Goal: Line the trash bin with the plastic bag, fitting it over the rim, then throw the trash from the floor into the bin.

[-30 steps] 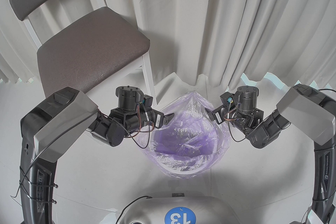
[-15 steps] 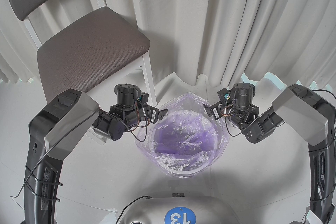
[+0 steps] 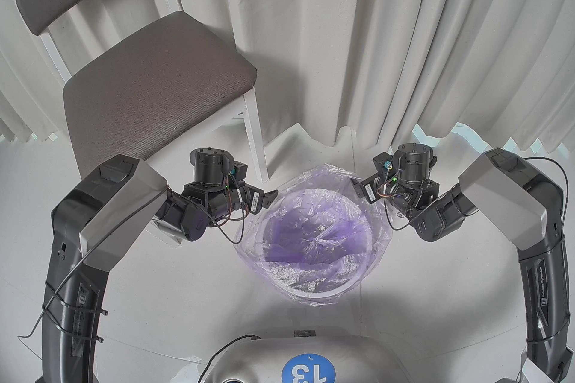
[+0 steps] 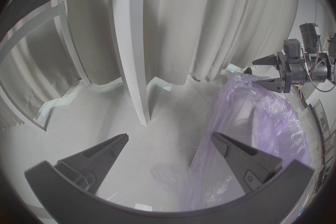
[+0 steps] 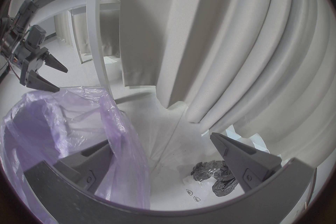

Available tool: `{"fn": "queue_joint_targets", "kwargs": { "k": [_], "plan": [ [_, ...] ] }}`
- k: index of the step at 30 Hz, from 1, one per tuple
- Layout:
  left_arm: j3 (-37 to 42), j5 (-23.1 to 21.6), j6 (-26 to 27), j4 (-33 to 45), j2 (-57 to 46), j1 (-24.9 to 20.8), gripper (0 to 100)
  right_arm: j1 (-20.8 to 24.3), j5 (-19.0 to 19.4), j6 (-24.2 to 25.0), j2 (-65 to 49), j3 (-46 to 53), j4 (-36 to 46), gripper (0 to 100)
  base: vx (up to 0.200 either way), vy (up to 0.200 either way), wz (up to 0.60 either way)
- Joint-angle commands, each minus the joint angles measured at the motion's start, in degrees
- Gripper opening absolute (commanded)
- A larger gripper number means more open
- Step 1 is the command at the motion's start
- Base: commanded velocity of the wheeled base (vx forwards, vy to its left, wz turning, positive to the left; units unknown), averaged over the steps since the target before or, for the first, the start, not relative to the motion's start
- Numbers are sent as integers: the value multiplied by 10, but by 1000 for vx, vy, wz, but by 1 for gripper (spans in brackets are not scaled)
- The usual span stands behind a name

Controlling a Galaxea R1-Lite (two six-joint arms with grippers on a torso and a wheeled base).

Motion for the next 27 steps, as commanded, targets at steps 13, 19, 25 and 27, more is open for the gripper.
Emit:
{"fn": "queue_joint_targets", "kwargs": {
  "k": [13, 19, 25, 27],
  "plan": [
    [40, 4, 13, -27, 18, 5, 100, -1, 0, 30, 61, -30, 1, 100, 0, 0, 0],
    [40, 10, 40, -35, 32, 11, 100, -1, 0, 31, 79, -40, 1, 100, 0, 0, 0],
    [32, 20, 40, -41, 40, 12, 100, -1, -1, 37, 82, -32, -4, 100, 0, 0, 0],
    [26, 21, 40, -42, 37, 12, 100, 1, -2, 37, 70, -21, -7, 100, 0, 0, 0]
  ]
}}
